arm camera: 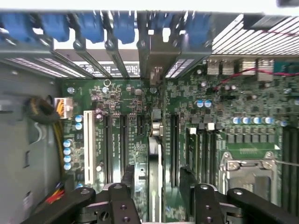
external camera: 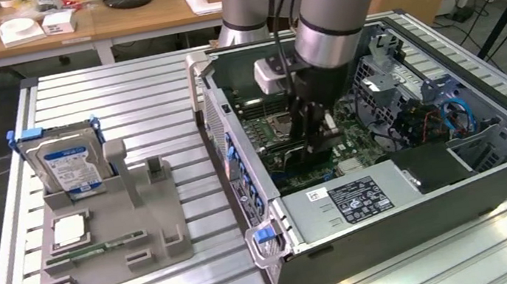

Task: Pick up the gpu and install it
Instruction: 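Insert the gpu into the slot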

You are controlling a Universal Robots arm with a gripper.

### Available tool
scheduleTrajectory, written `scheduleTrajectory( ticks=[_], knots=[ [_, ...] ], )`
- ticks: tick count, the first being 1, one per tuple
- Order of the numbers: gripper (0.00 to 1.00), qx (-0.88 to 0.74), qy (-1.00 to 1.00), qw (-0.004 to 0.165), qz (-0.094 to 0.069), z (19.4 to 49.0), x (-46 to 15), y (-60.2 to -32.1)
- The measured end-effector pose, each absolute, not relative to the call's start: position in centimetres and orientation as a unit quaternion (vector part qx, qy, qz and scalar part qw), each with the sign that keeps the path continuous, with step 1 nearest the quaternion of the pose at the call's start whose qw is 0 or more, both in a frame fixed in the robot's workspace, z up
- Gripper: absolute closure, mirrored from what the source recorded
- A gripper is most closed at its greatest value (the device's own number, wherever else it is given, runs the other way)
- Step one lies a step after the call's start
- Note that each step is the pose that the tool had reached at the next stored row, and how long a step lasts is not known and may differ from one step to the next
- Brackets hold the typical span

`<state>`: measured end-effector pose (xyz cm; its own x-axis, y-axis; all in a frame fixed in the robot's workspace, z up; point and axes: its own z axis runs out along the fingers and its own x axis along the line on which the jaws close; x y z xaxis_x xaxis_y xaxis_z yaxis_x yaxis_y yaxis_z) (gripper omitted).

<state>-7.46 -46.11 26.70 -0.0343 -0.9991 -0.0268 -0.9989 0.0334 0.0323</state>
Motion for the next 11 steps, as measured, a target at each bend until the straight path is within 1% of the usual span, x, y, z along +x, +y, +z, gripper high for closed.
scheduleTrajectory(
  ticks=[2, 3, 4, 5, 6, 7, 9, 10, 11],
  knots=[
    [0.49, 0.695, -0.719, 0.002, -0.021, 27.19, -7.45, -46.10],
    [0.50, 0.695, -0.719, 0.002, -0.021, 27.18, -7.45, -46.10],
    [0.56, 0.695, -0.719, 0.002, -0.021, 27.18, -7.45, -46.10],
    [0.56, 0.695, -0.719, 0.002, -0.021, 27.18, -7.45, -46.10],
    [0.63, 0.695, -0.719, 0.002, -0.021, 27.18, -7.45, -46.10],
    [0.63, 0.695, -0.719, 0.002, -0.021, 27.18, -7.45, -46.11],
    [0.74, 0.695, -0.719, 0.002, -0.021, 27.19, -7.45, -46.11],
    [0.74, 0.695, -0.719, 0.002, -0.021, 27.18, -7.45, -46.11],
    [0.80, 0.695, -0.719, 0.002, -0.021, 27.19, -7.45, -46.11]
  ],
)
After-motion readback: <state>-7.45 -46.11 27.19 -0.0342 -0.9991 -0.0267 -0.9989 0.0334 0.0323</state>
